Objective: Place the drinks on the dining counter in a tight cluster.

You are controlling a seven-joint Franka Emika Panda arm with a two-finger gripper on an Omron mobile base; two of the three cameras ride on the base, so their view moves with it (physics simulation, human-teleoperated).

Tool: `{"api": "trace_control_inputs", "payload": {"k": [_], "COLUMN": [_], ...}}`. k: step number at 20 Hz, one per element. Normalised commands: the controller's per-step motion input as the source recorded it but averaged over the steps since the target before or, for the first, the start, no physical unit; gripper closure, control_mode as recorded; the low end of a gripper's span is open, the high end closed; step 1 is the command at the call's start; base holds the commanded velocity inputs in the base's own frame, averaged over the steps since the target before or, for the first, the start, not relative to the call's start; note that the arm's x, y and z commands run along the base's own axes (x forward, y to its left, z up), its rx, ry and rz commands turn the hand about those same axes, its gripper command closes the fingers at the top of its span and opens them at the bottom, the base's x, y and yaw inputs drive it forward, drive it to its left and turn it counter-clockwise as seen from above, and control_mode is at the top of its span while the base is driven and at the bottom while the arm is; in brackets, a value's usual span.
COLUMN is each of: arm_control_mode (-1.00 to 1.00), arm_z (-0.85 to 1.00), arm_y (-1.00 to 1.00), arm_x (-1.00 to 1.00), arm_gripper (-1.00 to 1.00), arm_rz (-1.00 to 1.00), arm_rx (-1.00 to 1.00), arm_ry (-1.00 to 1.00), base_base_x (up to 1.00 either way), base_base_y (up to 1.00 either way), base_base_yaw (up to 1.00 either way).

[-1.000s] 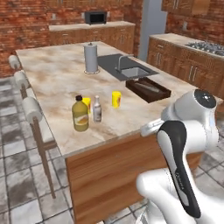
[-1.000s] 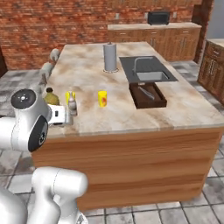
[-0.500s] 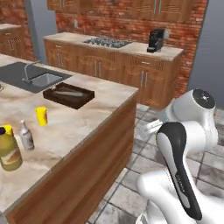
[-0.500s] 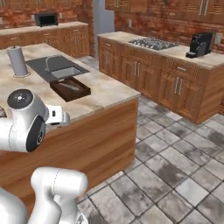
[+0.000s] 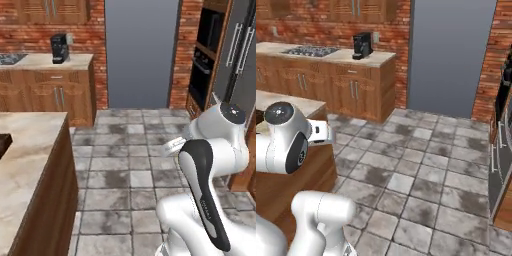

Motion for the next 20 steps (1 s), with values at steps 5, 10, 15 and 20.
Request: {"api": "trace_control_inputs", "payload": {"k": [5, 10, 15, 20], "arm_control_mode": [1.0, 1.0, 1.0, 1.0], "arm_z": [0.0, 0.0, 0.0, 0.0], "arm_y": [0.0, 0.0, 0.0, 0.0], "arm_x": [0.0, 0.0, 0.0, 0.0], "arm_gripper": [-1.0, -1.0, -1.0, -1.0], "arm_rz": [0.0, 0.0, 0.0, 0.0], "arm_rx": [0.0, 0.0, 0.0, 0.0], "arm_ry": [0.0, 0.0, 0.0, 0.0], "base_base_x": [0.01, 0.0, 0.09, 0.85], "base_base_y": [-0.08, 0.0, 0.08, 0.51], "base_base_yaw": [-0.89, -0.93, -0.92, -0.38]}}
